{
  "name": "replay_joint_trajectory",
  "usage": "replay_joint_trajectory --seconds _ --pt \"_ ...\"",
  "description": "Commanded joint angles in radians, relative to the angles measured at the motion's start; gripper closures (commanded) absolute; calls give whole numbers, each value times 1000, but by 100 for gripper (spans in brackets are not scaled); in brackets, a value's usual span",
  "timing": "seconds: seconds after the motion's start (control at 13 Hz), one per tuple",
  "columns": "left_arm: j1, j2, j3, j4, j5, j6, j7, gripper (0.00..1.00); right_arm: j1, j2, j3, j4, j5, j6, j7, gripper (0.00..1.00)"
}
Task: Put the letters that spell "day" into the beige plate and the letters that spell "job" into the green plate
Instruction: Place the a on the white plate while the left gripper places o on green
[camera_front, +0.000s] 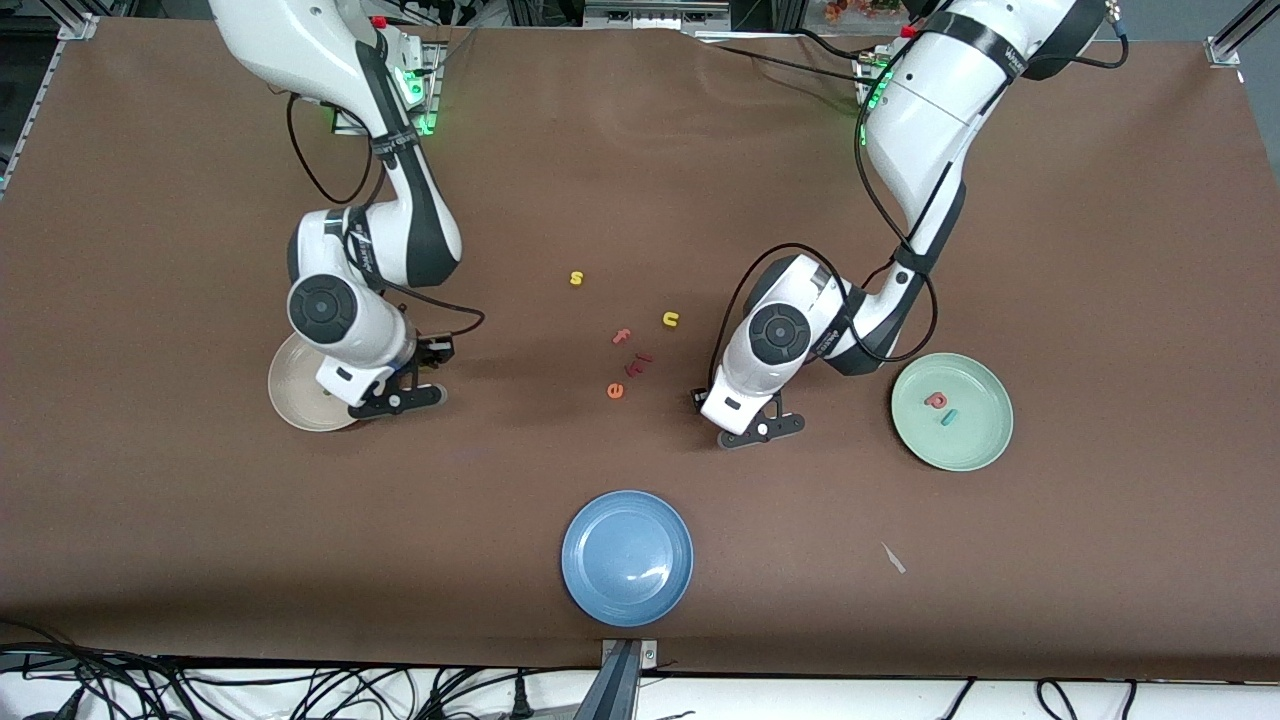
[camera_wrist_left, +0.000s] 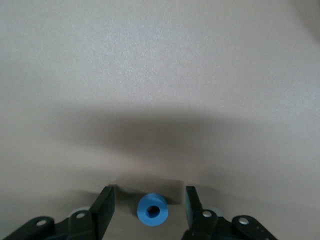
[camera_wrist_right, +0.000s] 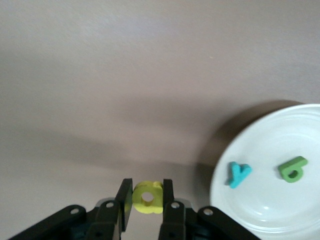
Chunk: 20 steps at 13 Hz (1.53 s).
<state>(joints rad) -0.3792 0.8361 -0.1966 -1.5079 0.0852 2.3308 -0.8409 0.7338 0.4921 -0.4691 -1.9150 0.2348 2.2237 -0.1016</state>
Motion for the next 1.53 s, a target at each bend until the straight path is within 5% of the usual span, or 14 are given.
replay_joint_trajectory --seconds 0.0,0.23,0.31,0.38,0.84,1.46 --pt "-9 20 3 31 36 -21 -14 41 7 -84 -57 -163 -15 124 -163 89" --pt "-9 21 3 31 36 -21 -12 59 -5 -69 -115 -173 -9 154 -330 86" --pt "-9 21 3 31 36 -21 -12 65 -31 -64 -115 -168 -8 154 -360 56" --pt "-9 21 3 31 36 -21 -12 70 -39 -60 -115 -167 -2 152 -362 1" --pt "11 -20 2 34 30 -25 -10 85 -24 -58 -89 -46 3 3 -158 0" --pt "261 -173 -10 22 22 -344 248 87 6 -61 -39 157 -12 -335 97 0"
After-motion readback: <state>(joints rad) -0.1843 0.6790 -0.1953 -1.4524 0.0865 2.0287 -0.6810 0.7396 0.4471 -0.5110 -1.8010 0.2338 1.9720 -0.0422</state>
